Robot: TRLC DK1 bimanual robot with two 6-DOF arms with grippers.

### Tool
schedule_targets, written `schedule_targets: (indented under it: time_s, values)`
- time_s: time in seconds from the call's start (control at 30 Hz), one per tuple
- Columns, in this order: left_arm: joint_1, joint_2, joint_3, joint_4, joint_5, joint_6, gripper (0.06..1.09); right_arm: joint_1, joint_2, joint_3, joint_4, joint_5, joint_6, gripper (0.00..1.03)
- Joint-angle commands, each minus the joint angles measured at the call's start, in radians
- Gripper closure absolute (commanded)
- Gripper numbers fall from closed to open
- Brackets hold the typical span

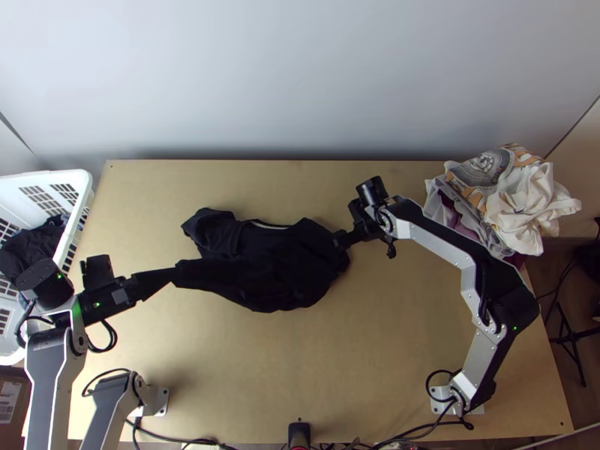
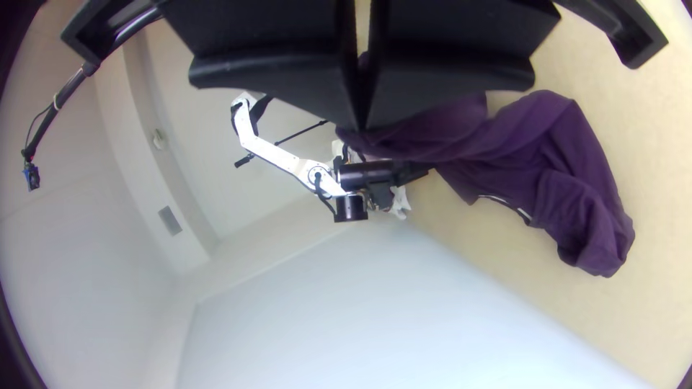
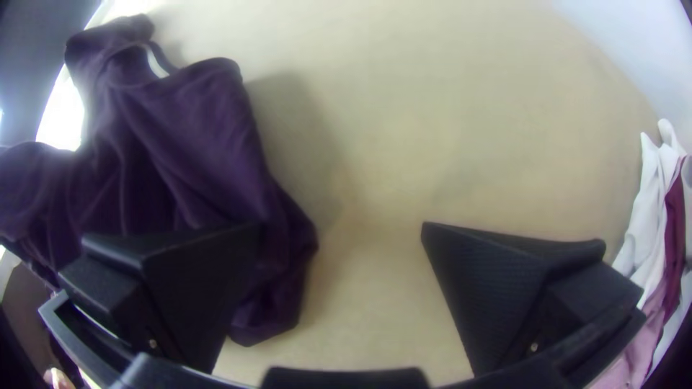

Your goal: Fold the t-shirt

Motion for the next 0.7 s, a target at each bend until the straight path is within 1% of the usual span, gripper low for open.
schedule_targets:
  time_s: [0.0,0.1,0.17,0.2,0.4,0.43,0.5,0.53,0.57,0.67]
  values:
    - [0.012,-0.010,-0.023,0.000,-0.001,0.024,1.05,0.008,0.008,0.047,0.000,-0.001,0.022,0.04]
    - [0.006,-0.014,-0.048,0.008,-0.012,0.030,1.05,0.047,0.025,0.081,-0.009,-0.007,0.036,0.04]
    - [0.001,-0.016,-0.059,0.017,-0.022,0.030,1.05,0.072,0.039,0.119,-0.052,-0.054,0.048,0.04]
    - [0.001,-0.016,-0.062,0.020,-0.022,0.028,1.05,0.084,0.050,0.133,-0.066,-0.062,0.050,0.04]
    - [0.009,-0.017,-0.079,0.042,-0.029,0.031,1.05,0.126,0.108,0.142,-0.078,-0.062,0.047,0.04]
    - [0.009,-0.017,-0.079,0.045,-0.030,0.031,1.05,0.127,0.110,0.144,-0.079,-0.061,0.044,0.08]
    - [0.010,-0.017,-0.079,0.048,-0.033,0.031,1.05,0.133,0.111,0.145,-0.079,-0.061,0.041,0.19]
    - [0.010,-0.017,-0.079,0.048,-0.035,0.031,1.05,0.136,0.113,0.145,-0.079,-0.061,0.034,0.28]
    - [0.010,-0.017,-0.079,0.048,-0.035,0.031,1.05,0.138,0.117,0.148,-0.079,-0.061,0.027,0.42]
    - [0.010,-0.025,-0.079,0.045,-0.033,0.031,1.05,0.140,0.119,0.187,-0.078,-0.059,0.018,0.90]
